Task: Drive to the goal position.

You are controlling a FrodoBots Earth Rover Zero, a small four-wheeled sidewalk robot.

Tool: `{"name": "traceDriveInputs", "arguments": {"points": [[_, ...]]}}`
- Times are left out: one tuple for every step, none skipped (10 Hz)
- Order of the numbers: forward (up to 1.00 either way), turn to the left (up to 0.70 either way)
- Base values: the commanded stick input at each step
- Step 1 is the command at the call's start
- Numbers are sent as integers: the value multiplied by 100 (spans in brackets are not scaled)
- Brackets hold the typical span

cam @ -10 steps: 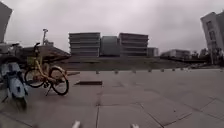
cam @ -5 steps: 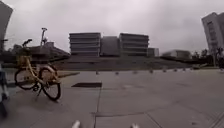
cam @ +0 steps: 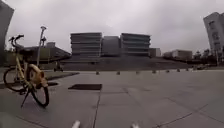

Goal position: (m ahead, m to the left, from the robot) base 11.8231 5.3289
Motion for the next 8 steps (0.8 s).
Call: {"name": "traceDriveInputs", "arguments": {"points": [[70, -1], [70, -1], [70, -1], [70, -1], [70, -1], [70, -1], [70, -1], [70, -1]]}}
